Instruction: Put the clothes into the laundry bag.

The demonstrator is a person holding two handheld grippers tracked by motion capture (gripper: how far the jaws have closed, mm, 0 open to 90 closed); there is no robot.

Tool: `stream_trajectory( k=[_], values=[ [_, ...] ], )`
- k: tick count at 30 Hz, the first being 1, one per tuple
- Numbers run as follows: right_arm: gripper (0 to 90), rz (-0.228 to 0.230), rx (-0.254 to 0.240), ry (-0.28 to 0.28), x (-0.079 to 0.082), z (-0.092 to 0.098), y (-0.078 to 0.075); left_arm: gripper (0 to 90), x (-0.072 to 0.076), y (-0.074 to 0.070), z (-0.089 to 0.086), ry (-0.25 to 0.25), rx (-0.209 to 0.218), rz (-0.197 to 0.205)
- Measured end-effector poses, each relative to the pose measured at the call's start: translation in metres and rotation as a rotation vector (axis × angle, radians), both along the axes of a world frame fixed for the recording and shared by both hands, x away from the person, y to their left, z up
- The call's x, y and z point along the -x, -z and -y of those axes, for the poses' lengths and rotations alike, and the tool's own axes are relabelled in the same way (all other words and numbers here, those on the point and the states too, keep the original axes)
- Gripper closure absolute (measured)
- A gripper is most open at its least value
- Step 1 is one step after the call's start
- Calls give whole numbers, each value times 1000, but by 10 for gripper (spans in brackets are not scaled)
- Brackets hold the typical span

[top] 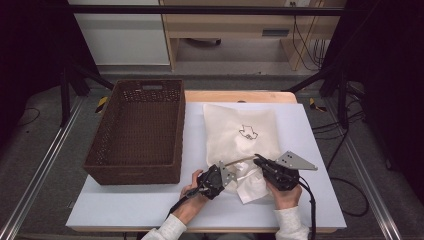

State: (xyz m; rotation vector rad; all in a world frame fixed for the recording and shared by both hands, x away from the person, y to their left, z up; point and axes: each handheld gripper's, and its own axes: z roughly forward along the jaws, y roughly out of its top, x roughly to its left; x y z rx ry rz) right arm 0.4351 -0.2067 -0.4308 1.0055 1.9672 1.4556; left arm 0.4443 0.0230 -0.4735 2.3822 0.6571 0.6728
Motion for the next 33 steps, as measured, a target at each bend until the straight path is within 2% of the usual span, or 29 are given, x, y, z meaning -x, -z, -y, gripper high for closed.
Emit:
stream_trajectory(
  k=[1, 4, 6, 9, 11, 15, 18, 19, 20, 21, 23, 24, 27, 33],
  values=[
    [867, 2, 0, 1, 0, 0, 0, 833, 0, 0, 0, 0, 0, 0],
    [866, -3, -6, 4, 0, 1, 0, 860, -2, -4, -6, 3, 39, -28],
    [867, 0, -8, 7, 0, 2, 0, 864, 2, -11, -14, 21, 93, -35],
    [867, 0, -18, 21, 1, 5, -2, 863, 14, -26, -33, 50, 217, -55],
    [867, 4, -16, 22, 1, 5, -2, 862, 23, -33, -47, 64, 258, -55],
    [867, -3, -18, 19, 0, 4, -2, 855, 32, -28, -66, 71, 275, -61],
    [867, -6, -6, 5, 0, -2, -1, 834, 35, -21, -63, 76, 278, -70],
    [866, -1, 2, 5, 1, -4, -1, 715, 36, -20, -60, 76, 287, -68],
    [866, -2, 1, 6, 1, -5, -1, 647, 36, -21, -50, 69, 273, -46],
    [866, -1, 1, 6, 1, -4, -1, 606, 36, -21, -50, 69, 273, -46],
    [866, -1, 0, 6, 1, -4, -1, 593, 33, -21, -39, 49, 249, -26],
    [866, -2, -3, 7, 1, -3, -1, 593, 30, -21, -36, 41, 240, -27],
    [866, -3, -6, 5, 1, -3, -2, 812, 27, -19, -33, 23, 244, -38],
    [867, -10, -7, 12, 1, -2, -1, 839, 45, -29, -63, 66, 320, -53]
  ],
)
